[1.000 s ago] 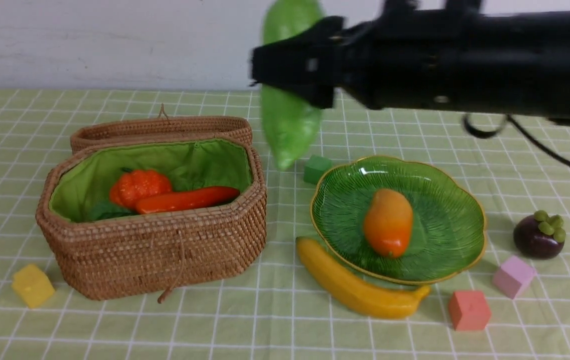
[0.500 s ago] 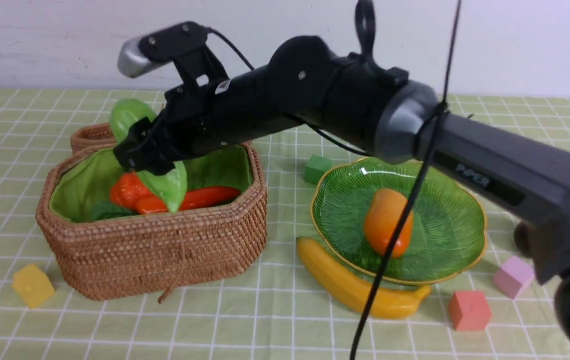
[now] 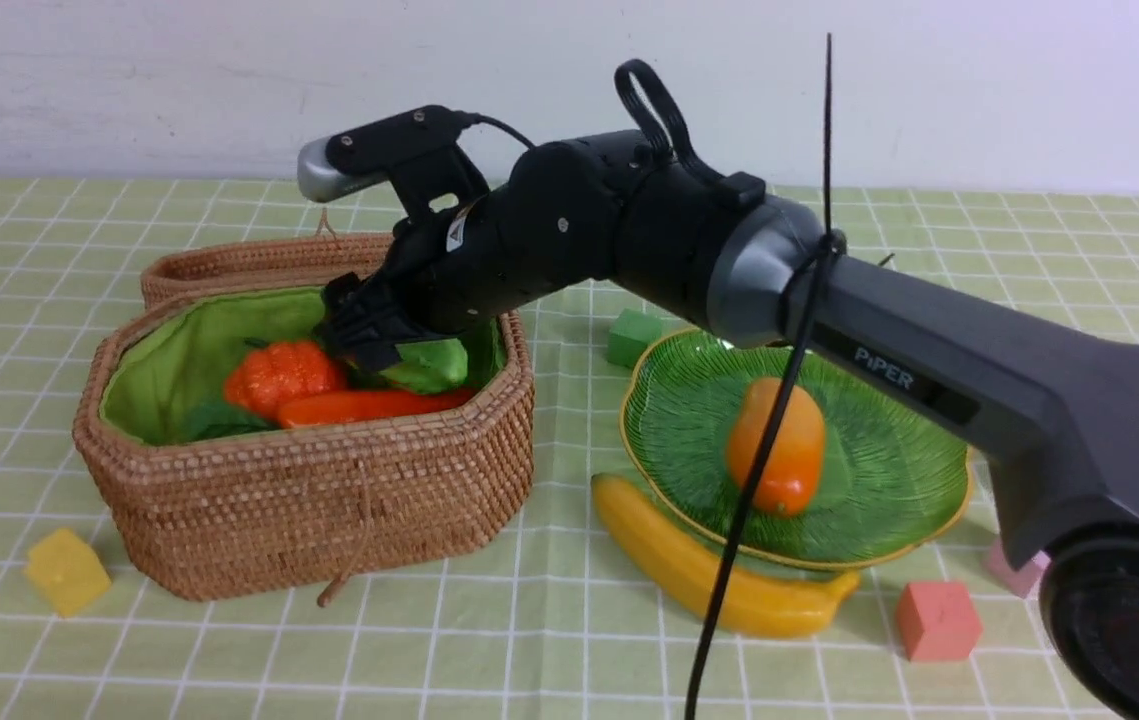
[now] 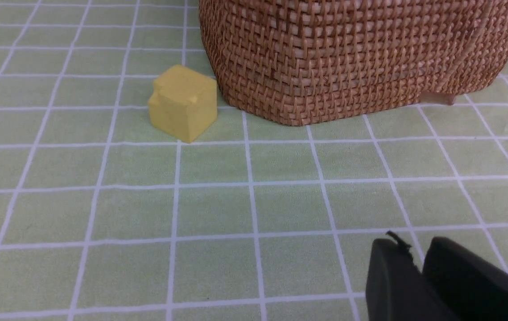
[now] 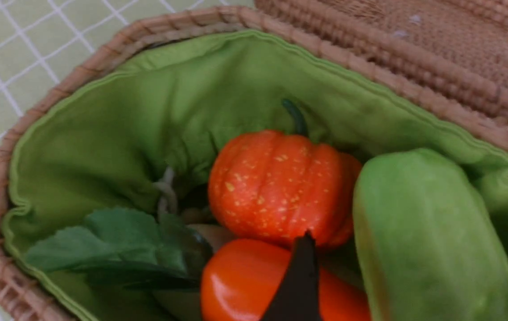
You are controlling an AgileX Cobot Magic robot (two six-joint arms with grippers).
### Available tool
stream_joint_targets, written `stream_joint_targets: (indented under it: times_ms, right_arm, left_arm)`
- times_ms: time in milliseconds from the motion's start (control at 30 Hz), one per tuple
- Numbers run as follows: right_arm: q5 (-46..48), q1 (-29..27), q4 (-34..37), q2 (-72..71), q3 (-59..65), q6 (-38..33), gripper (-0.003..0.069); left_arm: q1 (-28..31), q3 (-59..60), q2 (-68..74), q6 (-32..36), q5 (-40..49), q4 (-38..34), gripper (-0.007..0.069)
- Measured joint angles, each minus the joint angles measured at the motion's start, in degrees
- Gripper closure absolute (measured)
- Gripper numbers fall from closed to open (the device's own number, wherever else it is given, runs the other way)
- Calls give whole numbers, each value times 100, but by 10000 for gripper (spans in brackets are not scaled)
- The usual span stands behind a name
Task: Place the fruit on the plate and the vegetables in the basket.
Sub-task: Take a chayote with your right arm and place it on the basket on the left, then use the right arm to grab a mangosteen and put it into the right plate
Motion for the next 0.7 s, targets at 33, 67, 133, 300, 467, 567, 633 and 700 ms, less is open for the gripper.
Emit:
stream_joint_targets:
  times_ms: [33, 67, 133, 300, 467, 567, 633, 700]
  right_arm:
    - [118, 0, -321, -104, 5, 162, 40]
    - [214, 0, -490, -212, 7, 215, 39]
    - [463, 0, -786, -451, 7, 266, 39]
    - [1570, -5, -1223, -1178, 7, 282, 78]
    - [3090, -63, -2334, -2134, 47, 339, 142]
    - [3215, -370, -2886, -2835, 476, 744, 155]
    - [3057, -810, -3046, -3456, 1004, 1035, 156]
    - [2966, -1157, -3089, -3883, 1373, 1174, 154]
  left_arm:
    - [0, 0, 0, 0, 0, 0, 516]
    - [0, 0, 0, 0, 0, 0, 515]
    - [0, 0, 0, 0, 0, 0, 512]
    - [0, 0, 0, 0, 0, 0, 511]
    - [0, 0, 0, 0, 0, 0, 503]
    - [0, 0, 0, 0, 0, 0, 501]
    - [0, 0, 0, 0, 0, 0, 498]
    - [0, 0, 0, 0, 0, 0, 497]
